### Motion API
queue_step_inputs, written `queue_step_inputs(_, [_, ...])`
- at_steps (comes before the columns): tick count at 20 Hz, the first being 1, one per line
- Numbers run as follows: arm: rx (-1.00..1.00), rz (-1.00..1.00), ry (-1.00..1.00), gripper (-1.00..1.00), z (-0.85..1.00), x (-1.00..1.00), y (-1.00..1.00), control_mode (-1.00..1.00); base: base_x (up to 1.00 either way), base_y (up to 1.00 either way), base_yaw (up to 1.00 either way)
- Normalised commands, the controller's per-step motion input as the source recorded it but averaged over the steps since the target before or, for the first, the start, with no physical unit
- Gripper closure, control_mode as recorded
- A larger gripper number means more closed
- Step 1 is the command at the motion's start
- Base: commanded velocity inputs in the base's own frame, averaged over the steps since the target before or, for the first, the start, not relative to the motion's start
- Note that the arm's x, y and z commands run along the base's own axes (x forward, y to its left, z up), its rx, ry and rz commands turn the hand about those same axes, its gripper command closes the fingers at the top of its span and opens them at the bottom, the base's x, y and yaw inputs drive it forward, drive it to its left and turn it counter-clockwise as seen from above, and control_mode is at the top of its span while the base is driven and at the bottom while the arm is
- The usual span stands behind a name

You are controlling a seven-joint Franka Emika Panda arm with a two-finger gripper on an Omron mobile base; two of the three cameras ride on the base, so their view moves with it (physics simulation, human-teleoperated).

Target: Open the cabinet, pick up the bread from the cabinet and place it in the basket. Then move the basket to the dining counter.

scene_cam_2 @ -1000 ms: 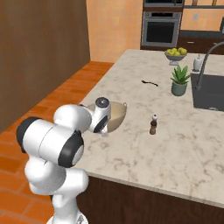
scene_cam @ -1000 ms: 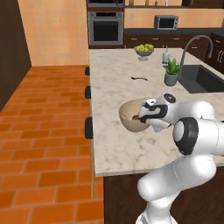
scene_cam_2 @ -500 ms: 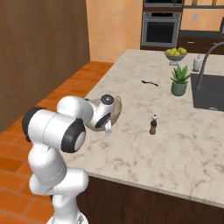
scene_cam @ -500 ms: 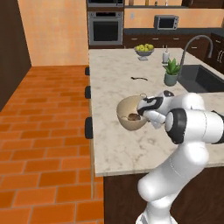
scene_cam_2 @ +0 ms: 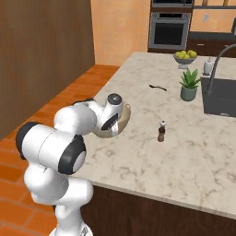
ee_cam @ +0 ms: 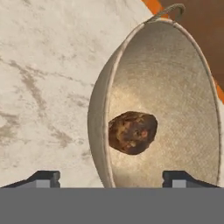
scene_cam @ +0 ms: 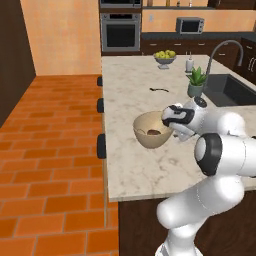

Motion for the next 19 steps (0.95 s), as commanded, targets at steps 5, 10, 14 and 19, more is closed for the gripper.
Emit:
queue_step_inputs(5, [0.02, 0.0, -0.03, -1.0, 0.87, -0.98, -0.06, -1.0, 0.0, 0.0, 0.0])
queue_step_inputs(10, [0.09, -0.09, 0.01, -1.0, 0.79, -1.0, -0.01, -1.0, 0.0, 0.0, 0.0])
queue_step_inputs(14, [0.18, -0.31, 0.01, -1.0, 0.5, -1.0, -0.08, -1.0, 0.0, 0.0, 0.0])
queue_step_inputs(19, [0.18, -0.45, 0.0, -1.0, 0.26, -1.0, 0.0, -1.0, 0.0, 0.0, 0.0])
